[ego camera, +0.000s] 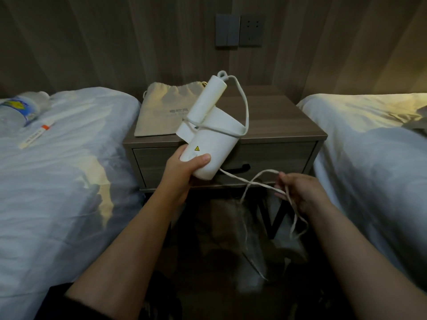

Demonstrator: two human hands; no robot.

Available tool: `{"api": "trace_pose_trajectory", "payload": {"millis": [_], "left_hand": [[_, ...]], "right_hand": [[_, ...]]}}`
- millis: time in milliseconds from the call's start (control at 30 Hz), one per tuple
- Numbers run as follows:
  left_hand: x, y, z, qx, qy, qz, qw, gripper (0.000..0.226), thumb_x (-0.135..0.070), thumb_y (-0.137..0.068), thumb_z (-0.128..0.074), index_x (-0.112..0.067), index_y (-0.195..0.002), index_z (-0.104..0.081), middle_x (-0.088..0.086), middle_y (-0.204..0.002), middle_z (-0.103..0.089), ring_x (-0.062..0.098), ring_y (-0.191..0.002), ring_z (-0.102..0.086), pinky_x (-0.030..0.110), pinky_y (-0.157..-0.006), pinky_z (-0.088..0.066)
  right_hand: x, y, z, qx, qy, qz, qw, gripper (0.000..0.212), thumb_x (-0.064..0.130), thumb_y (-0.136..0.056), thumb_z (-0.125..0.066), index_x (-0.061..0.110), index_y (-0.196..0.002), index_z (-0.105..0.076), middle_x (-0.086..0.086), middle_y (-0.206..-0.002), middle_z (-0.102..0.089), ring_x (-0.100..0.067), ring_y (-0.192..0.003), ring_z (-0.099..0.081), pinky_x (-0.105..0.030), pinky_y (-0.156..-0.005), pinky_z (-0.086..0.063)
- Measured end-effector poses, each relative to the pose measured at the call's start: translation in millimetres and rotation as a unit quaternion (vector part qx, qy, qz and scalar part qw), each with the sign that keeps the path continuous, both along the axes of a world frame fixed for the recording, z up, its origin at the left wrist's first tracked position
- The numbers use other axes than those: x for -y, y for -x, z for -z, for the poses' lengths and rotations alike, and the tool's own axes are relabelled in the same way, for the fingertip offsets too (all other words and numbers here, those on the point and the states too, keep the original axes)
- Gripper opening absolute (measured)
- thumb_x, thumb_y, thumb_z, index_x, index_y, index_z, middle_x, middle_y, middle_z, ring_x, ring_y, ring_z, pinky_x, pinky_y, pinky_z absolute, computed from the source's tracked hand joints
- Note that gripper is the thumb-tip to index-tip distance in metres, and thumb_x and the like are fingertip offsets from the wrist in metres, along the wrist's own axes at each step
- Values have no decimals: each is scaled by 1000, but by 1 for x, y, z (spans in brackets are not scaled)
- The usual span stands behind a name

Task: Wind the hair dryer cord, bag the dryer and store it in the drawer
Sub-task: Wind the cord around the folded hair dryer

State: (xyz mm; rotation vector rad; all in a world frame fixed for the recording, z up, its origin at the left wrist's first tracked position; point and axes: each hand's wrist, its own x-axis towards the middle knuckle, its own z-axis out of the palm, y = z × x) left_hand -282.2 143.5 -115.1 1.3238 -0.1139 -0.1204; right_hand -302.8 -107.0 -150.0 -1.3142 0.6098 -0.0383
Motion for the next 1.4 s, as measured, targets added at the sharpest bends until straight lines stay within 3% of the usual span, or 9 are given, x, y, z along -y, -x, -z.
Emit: {"api": "trace_pose_trajectory", "payload": {"millis": [100, 200, 267, 367, 467, 667, 900, 1133, 1400], "left_hand": [[-5, -5, 0, 19, -19, -64, 998, 49, -22, -52, -77, -24, -98, -59, 4, -99, -65, 22, -90, -64, 37, -72, -54], [-9, -9, -1, 58, -77, -137, 986, 48, -24, -51, -78, -24, -96, -60, 2, -96, -65, 19, -87, -63, 34, -72, -53], [-11, -10, -1, 60, -90, -165, 980, 64, -30, -47, -80, -18, -106, -60, 6, -101, -66, 21, -91, -64, 39, -76, -56], [-15, -12, -4, 60, -99, -180, 977, 70, -33, -47, -80, -16, -112, -59, 9, -108, -66, 25, -98, -64, 44, -82, -56], [-16, -10, -5, 70, -107, -192, 973, 68, -29, -52, -78, -13, -115, -58, 9, -109, -65, 25, -100, -64, 40, -80, -56], [-15, -6, -10, 76, -74, -181, 978, 72, -33, -49, -78, -16, -115, -57, 6, -107, -64, 22, -98, -62, 39, -80, -55], [4, 11, -14, 65, -52, -20, 996, 65, -34, -36, -74, -28, -98, -58, 2, -96, -65, 20, -89, -62, 32, -71, -53], [18, 23, -12, 56, 17, 48, 997, 66, -28, -40, -73, -22, -104, -58, 6, -97, -66, 16, -84, -65, 26, -64, -54], [1, 8, -13, 20, -6, -104, 994, 59, -26, -51, -78, -17, -106, -59, 6, -101, -66, 25, -95, -64, 37, -75, -56]], "right_hand": [[18, -6, 1, 1, -151, 105, 983, 29, 10, -101, -29, 9, -77, -44, -13, -83, -53, -27, -85, -60, -36, -105, -39], [37, -8, 11, 45, -253, 182, 949, 35, 4, -100, -16, -5, -118, -46, -18, -102, -55, -22, -74, -72, -21, -67, -57], [45, -12, 24, 37, -201, 200, 958, 41, -5, -96, -21, -8, -133, -36, -20, -97, -54, -29, -60, -64, -29, -37, -53], [49, -16, 34, -32, 54, 135, 989, 23, -11, -85, -42, -8, -104, -56, -29, -109, -61, -38, -74, -63, -44, -65, -59], [50, -10, 36, -169, 530, -109, 823, 32, 15, -84, -56, -2, -111, -62, -26, -117, -63, -37, -104, -63, -42, -93, -50], [36, 1, 34, -314, 638, -352, 609, 42, 24, -89, -51, 7, -127, -55, -11, -132, -57, -27, -118, -56, -36, -98, -46], [-8, 4, 5, 95, 394, -300, 864, 34, 9, -93, -50, 15, -126, -54, 0, -115, -56, -14, -112, -53, -6, -80, -41], [-48, 15, 18, 127, 334, -482, 800, 41, 17, -81, -69, 23, -120, -59, 1, -127, -59, -7, -119, -53, -19, -102, -41], [-47, 12, 15, 57, 412, -396, 819, 28, 23, -91, -56, 20, -64, -61, -2, -69, -69, -17, -70, -65, -28, -72, -51]]}}
